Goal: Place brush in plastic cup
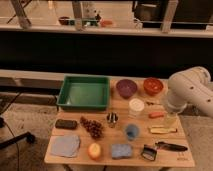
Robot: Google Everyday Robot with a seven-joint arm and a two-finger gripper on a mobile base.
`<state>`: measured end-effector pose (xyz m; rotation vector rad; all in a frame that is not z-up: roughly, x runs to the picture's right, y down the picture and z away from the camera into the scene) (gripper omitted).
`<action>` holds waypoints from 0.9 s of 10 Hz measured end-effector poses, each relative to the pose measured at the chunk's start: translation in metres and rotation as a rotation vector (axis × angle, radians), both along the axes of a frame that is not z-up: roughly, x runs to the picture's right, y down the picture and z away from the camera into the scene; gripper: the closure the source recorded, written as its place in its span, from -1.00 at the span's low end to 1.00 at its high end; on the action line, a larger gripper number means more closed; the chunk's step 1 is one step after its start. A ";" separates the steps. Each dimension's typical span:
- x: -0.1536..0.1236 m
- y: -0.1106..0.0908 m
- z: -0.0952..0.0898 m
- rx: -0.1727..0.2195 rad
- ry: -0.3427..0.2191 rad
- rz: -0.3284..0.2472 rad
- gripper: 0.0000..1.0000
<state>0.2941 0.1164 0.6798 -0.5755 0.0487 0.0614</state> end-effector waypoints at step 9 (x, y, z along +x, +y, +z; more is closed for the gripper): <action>0.023 0.037 -0.018 0.073 0.027 0.057 -0.60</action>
